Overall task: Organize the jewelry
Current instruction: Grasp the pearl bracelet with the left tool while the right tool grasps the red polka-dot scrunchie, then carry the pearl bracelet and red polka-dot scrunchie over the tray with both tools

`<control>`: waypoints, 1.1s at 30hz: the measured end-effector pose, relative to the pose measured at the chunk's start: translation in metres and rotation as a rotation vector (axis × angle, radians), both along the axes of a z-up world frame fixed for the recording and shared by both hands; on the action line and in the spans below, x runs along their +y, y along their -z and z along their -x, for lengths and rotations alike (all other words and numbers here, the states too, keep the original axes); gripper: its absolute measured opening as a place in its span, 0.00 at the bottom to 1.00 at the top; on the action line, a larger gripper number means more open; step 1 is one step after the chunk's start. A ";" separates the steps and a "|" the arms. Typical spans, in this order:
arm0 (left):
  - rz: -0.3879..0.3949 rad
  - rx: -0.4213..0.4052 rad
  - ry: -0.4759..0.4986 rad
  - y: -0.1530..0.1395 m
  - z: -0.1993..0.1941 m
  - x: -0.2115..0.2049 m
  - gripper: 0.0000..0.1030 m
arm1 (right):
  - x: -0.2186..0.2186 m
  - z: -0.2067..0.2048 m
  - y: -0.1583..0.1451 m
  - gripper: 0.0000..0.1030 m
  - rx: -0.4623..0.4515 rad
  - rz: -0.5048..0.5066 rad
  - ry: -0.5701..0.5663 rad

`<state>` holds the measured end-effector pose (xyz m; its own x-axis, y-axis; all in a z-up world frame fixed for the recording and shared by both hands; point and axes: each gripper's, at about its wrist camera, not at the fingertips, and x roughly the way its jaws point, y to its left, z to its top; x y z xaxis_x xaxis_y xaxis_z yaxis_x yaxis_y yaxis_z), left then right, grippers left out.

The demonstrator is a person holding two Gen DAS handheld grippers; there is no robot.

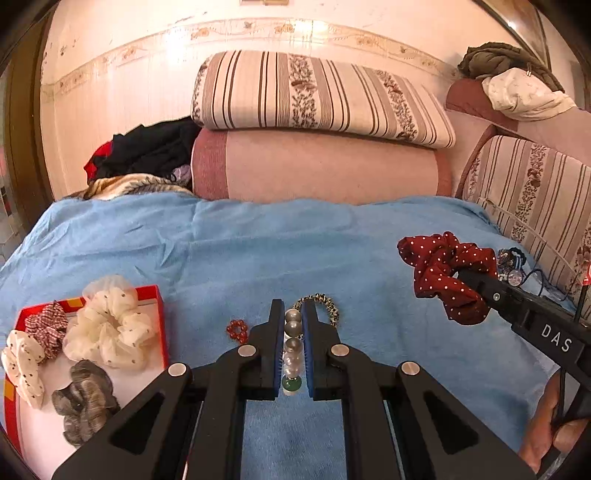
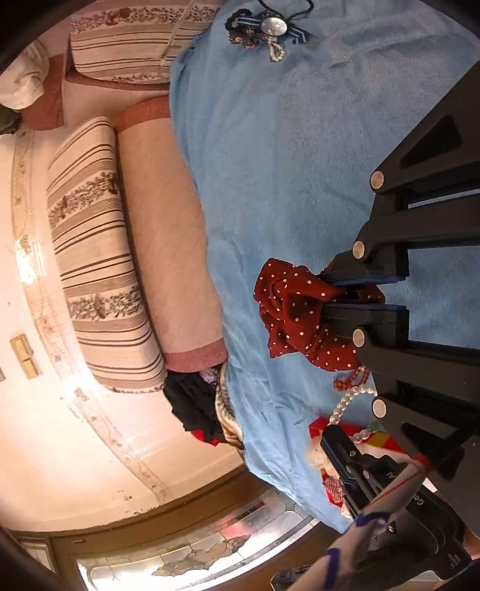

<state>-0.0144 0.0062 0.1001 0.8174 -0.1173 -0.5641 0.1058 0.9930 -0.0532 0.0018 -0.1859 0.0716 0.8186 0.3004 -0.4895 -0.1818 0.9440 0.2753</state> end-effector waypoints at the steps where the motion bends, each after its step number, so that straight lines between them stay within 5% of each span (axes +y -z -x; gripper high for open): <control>1: 0.002 -0.007 -0.001 -0.003 0.004 0.000 0.09 | 0.001 0.004 -0.003 0.08 -0.008 0.001 -0.002; 8: 0.029 -0.040 -0.005 -0.022 0.042 0.007 0.09 | 0.017 0.042 -0.020 0.08 -0.079 0.036 -0.001; 16: 0.061 -0.081 -0.024 -0.040 0.078 0.024 0.09 | 0.028 0.087 -0.012 0.08 -0.061 0.041 -0.007; 23: 0.111 -0.111 -0.103 -0.056 0.108 0.076 0.09 | 0.050 0.109 -0.025 0.08 -0.065 0.024 -0.059; 33: 0.147 -0.115 -0.276 -0.056 0.132 0.181 0.09 | 0.136 0.122 -0.029 0.08 -0.078 0.064 -0.244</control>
<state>-0.1462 0.1870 0.1565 0.8870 0.0446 -0.4595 -0.1527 0.9676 -0.2009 -0.1206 -0.0502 0.1007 0.7616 0.4639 -0.4524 -0.4246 0.8847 0.1924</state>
